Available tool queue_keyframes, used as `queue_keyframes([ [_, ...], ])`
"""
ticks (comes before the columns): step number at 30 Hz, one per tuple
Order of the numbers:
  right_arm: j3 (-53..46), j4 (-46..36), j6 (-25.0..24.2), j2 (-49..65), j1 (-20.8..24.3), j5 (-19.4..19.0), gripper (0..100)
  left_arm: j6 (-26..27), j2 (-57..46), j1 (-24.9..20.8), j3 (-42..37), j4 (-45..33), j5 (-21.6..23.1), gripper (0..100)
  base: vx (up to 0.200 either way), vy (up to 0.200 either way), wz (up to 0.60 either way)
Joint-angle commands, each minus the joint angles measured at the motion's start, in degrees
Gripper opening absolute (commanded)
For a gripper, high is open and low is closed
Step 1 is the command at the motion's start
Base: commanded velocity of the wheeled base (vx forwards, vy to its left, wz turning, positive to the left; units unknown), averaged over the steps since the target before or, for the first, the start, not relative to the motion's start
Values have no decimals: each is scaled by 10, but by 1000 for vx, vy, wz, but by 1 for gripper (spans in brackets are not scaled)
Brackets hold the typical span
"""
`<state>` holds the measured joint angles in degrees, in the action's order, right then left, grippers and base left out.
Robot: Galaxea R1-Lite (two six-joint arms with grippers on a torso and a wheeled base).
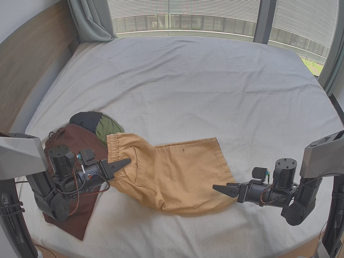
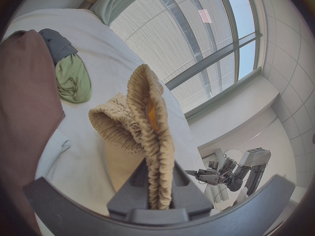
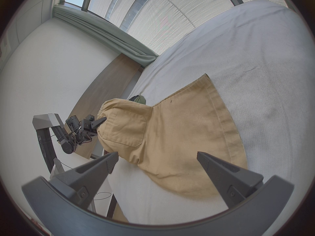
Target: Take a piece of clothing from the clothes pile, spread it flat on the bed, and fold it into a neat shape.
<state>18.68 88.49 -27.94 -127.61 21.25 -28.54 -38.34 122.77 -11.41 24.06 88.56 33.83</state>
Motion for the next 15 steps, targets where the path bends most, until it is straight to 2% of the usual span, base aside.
queue_keyframes([
  [1,0,0,0,0,0,0,100,-1,2,-8,5,0,0,0,0,0,0],
  [15,1,0,0,1,-1,0,100,-9,19,-53,53,-1,-2,0,0,0,0],
])
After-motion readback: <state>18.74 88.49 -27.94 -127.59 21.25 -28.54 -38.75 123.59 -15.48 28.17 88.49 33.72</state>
